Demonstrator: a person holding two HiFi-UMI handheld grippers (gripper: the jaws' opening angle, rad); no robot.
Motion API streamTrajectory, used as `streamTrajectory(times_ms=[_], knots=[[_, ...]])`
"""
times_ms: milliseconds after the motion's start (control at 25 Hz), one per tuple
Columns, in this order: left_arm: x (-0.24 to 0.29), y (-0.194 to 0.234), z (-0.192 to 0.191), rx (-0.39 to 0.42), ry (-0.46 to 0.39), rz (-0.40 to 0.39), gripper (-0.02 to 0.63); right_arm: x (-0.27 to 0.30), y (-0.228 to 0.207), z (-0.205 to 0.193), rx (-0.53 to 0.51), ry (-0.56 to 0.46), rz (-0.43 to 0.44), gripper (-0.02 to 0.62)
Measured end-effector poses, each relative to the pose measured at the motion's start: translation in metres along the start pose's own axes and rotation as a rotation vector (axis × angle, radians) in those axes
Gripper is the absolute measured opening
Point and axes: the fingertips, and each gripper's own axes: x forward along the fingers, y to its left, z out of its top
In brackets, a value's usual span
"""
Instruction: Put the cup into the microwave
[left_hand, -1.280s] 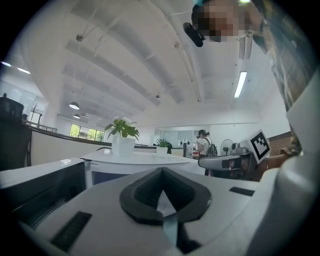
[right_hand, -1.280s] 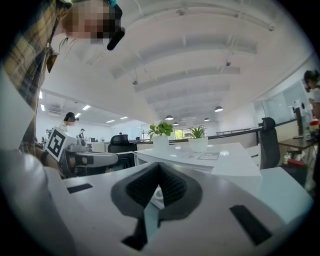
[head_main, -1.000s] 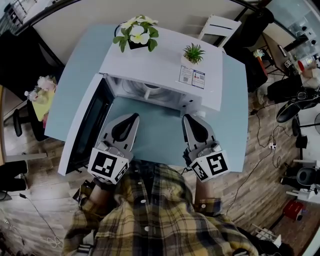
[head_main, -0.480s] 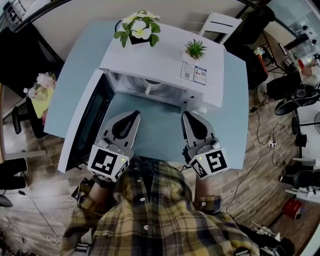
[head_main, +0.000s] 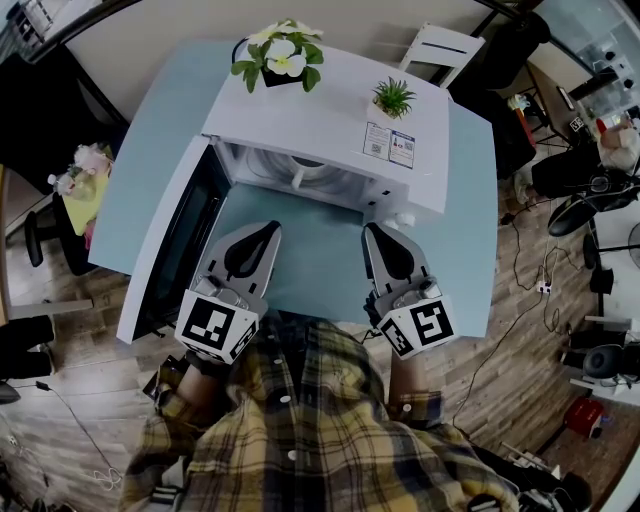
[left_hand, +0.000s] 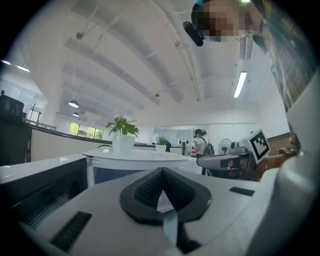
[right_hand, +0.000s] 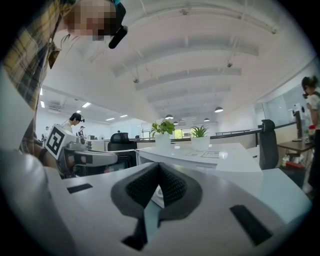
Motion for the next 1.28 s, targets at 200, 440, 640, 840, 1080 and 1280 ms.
streamTrajectory(times_ms=[200, 440, 640, 840, 1080, 1280], knots=[[-0.002, -0.001, -0.001, -0.002, 0.003, -0.001, -0.008, -0.002, 0.000, 0.000, 0.009, -0.005, -0.004, 0.002], [-0.004, -0.002, -0.001, -0.001, -0.001, 0.000, -0.008, -0.004, 0.000, -0.002, 0.020, -0.009, -0.011, 0.002], [-0.007, -0.003, -0.002, 0.000, -0.001, 0.004, -0.008, -0.007, 0.001, -0.003, 0.030, -0.012, -0.014, 0.002], [-0.009, -0.004, -0.002, -0.002, -0.002, 0.006, -0.008, -0.010, 0.003, -0.005, 0.029, -0.007, -0.011, 0.002], [-0.011, -0.004, -0.003, -0.003, -0.007, 0.011, -0.008, -0.013, 0.004, -0.007, 0.028, -0.002, -0.011, 0.002], [-0.013, -0.006, -0.006, -0.011, -0.001, 0.014, -0.008, -0.014, 0.003, -0.011, 0.030, 0.008, -0.016, 0.002]])
